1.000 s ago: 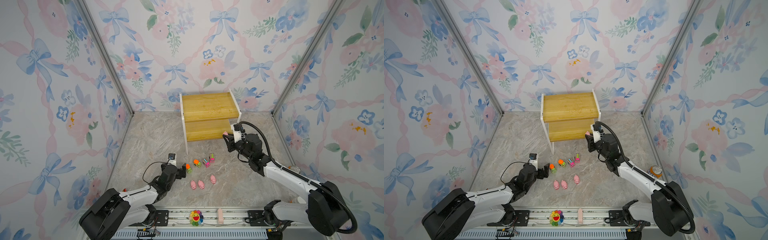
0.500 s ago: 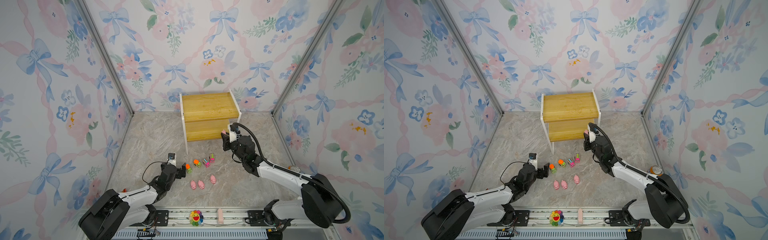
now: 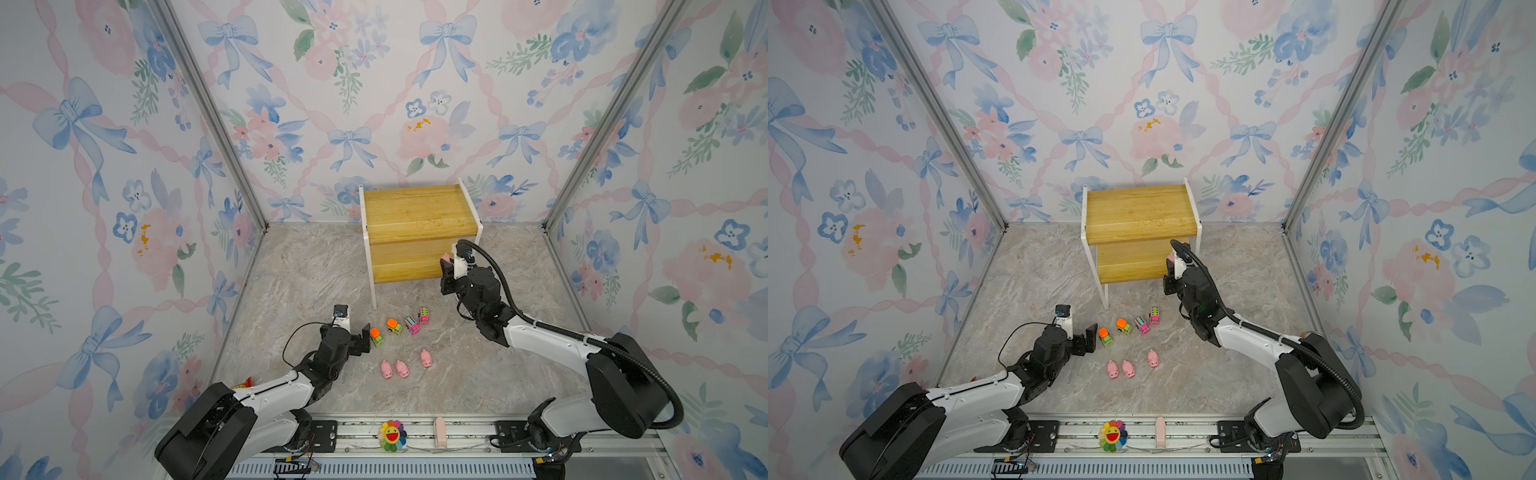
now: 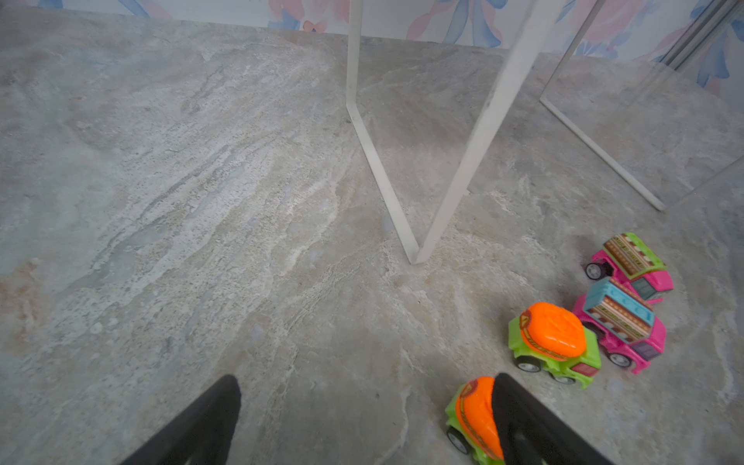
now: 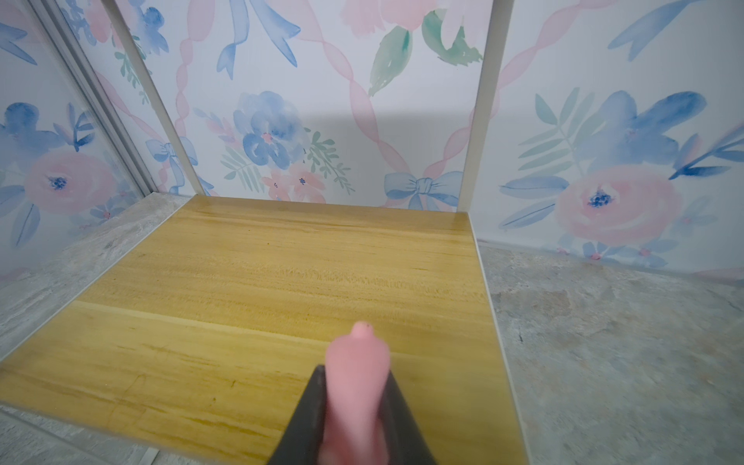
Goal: Place and organize the plastic toys onto the shelf
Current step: 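Lower the pig onto the lower wooden shelf and open the right gripper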
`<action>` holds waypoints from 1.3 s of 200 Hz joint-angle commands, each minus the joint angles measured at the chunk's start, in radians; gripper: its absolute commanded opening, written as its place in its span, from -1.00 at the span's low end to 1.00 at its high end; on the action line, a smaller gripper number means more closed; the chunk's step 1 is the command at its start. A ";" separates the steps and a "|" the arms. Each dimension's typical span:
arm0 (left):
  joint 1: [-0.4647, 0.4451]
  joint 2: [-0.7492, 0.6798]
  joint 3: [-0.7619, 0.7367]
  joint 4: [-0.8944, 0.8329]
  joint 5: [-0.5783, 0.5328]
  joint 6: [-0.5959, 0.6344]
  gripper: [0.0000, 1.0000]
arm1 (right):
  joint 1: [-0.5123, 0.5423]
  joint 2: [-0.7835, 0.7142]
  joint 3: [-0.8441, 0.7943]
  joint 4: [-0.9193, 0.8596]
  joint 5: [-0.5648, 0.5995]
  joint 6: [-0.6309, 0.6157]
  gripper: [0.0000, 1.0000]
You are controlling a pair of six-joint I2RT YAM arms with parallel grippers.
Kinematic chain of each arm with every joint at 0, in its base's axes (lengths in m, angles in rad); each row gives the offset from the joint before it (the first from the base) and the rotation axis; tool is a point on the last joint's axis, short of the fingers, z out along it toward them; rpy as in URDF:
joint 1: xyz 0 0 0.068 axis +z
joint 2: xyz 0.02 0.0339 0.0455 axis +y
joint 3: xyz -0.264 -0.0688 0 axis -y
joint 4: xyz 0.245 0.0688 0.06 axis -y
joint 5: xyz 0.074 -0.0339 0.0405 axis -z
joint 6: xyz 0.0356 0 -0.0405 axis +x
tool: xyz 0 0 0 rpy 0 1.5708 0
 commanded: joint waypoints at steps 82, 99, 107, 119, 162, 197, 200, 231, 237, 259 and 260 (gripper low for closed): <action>0.017 -0.014 -0.005 0.015 0.025 0.012 0.96 | -0.004 0.068 0.026 0.088 0.042 0.015 -0.54; 0.017 -0.013 -0.004 0.016 0.026 0.012 0.96 | -0.011 0.074 0.032 0.086 0.042 0.015 -0.54; 0.018 -0.013 -0.003 0.017 0.027 0.013 0.96 | -0.015 0.076 0.032 0.087 0.042 0.017 -0.53; 0.018 -0.013 -0.004 0.017 0.027 0.013 0.96 | -0.016 0.078 0.030 0.088 0.042 0.016 -0.53; 0.019 -0.015 -0.005 0.017 0.030 0.012 0.96 | -0.017 0.087 0.026 0.092 0.040 0.011 -0.48; 0.020 -0.017 -0.006 0.018 0.027 0.010 0.96 | -0.016 0.090 0.021 0.091 0.040 0.005 -0.40; 0.020 -0.017 -0.006 0.017 0.028 0.010 0.96 | -0.016 0.090 0.023 0.089 0.040 0.005 -0.39; 0.021 -0.017 -0.006 0.018 0.025 0.008 0.96 | -0.016 0.093 0.017 0.086 0.040 0.003 -0.38; 0.021 -0.017 -0.006 0.018 0.025 0.008 0.96 | -0.016 0.094 0.014 0.086 0.040 0.004 -0.38; 0.020 -0.016 -0.006 0.017 0.026 0.009 0.96 | -0.014 0.102 0.006 0.090 0.043 0.006 -0.38; 0.021 -0.016 -0.006 0.017 0.026 0.009 0.96 | -0.014 0.102 0.006 0.090 0.043 0.006 -0.38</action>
